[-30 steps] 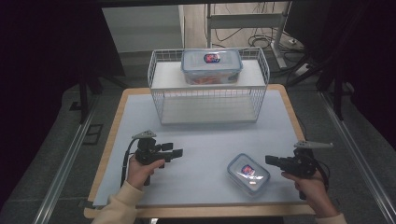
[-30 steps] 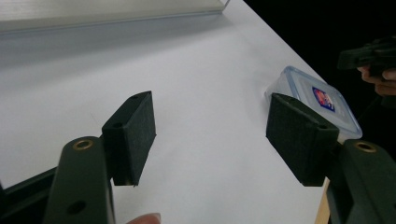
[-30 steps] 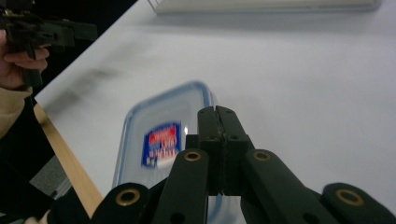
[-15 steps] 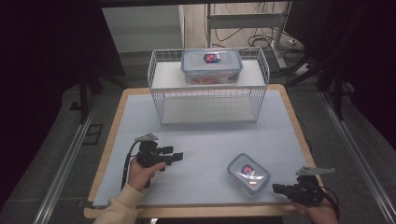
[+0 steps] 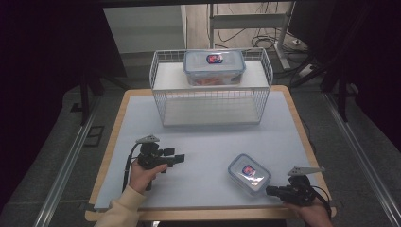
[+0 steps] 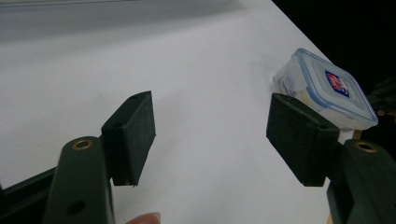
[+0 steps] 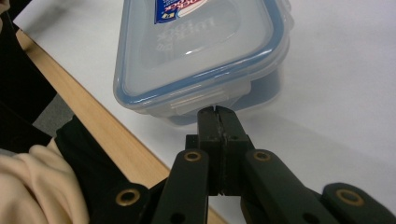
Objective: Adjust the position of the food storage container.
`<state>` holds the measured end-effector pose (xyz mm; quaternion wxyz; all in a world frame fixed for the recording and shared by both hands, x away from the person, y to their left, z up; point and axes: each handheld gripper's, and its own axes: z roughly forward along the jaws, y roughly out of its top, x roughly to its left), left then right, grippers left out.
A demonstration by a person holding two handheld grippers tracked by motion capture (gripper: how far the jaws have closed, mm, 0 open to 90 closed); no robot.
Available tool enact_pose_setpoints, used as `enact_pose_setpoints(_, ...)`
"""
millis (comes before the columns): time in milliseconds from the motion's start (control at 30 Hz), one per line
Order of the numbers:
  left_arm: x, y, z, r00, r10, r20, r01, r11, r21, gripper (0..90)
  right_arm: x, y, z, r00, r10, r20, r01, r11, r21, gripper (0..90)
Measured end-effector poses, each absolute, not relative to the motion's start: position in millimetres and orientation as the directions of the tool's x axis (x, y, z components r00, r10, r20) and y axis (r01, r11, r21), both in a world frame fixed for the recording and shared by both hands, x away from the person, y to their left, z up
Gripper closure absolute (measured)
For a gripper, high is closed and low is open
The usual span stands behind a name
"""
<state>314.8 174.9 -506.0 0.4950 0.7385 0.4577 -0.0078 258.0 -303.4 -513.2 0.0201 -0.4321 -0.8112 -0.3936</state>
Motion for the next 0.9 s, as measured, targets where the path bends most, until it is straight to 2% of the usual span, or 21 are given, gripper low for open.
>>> enact_pose_setpoints(367,315,174,-507,0.577,0.671,-0.465,0.687,-0.09,0.721,32.3,294,-284,-514,-0.608,0.705,0.366,0.722,0.299,0.624,89.5)
enact_pose_setpoints(900,316,179,-509,0.565,0.681,-0.466,0.692,-0.083,0.717,32.6,343,-220,-514,-0.661,0.68,0.317,0.68,0.364,0.637,89.5)
